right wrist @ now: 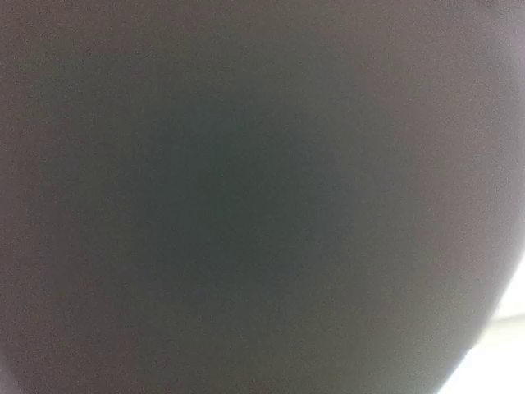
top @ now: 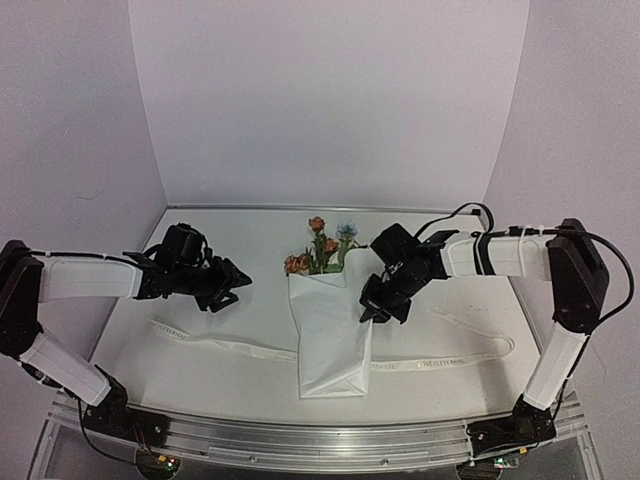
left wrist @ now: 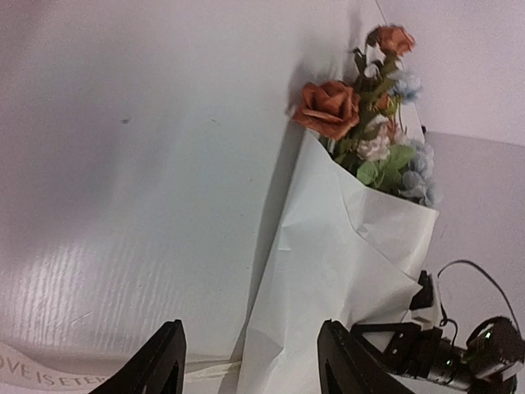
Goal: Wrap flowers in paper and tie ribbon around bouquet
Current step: Place the folded bouquet on the ribbon.
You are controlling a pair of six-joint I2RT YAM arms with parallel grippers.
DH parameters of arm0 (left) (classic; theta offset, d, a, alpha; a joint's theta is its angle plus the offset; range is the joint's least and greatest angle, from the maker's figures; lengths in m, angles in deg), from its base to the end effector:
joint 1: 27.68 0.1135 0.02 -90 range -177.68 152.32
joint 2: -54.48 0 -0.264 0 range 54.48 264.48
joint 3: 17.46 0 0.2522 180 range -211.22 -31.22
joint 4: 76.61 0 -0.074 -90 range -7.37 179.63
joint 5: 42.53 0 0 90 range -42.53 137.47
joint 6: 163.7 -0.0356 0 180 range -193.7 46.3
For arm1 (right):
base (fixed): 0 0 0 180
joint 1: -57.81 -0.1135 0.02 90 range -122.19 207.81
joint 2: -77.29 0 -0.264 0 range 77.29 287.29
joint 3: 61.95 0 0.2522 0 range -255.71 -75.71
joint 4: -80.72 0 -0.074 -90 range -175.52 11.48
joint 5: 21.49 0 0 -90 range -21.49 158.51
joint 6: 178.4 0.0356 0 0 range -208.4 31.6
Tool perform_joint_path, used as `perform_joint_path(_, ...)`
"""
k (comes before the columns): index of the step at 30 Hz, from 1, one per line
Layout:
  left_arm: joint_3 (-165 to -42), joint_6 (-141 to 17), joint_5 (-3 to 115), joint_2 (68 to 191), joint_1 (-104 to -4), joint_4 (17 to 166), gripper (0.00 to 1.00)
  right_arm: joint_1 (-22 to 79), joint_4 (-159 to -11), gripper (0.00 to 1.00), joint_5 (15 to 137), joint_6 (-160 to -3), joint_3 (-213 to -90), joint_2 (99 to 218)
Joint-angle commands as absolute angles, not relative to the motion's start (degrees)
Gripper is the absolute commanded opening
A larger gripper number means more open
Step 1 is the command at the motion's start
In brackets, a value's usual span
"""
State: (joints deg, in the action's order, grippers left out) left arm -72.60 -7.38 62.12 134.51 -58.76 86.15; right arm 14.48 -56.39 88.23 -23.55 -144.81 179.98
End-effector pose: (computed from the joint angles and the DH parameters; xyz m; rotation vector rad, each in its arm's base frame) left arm 0.2381 -0.1541 0.1946 -0.6368 2.4884 -1.0727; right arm 0.2569 0.2589 0.1899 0.4365 2.9759 0.8970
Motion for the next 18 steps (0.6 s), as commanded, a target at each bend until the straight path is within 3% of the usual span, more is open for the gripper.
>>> perform_joint_path(1,-68.47,1.88,49.24,126.08,-57.46,80.18,0.59,12.44,-60.78,0.0,81.6,-21.42,-142.11,177.33)
perform_joint_path(9,-70.71,11.53,27.71,118.34,-55.27,51.26,0.67,12.21,-63.87,0.0,81.52,-23.3,-138.97,177.53)
perform_joint_path(15,-68.29,16.5,24.86,117.09,-53.0,45.95,0.71,12.21,-65.1,0.04,83.72,-24.83,-138.58,178.45)
perform_joint_path(18,-66.84,16.63,24.9,117.83,-50.52,46.56,0.79,12.22,-65.6,0.12,84.24,-25.64,-137.84,178.62)
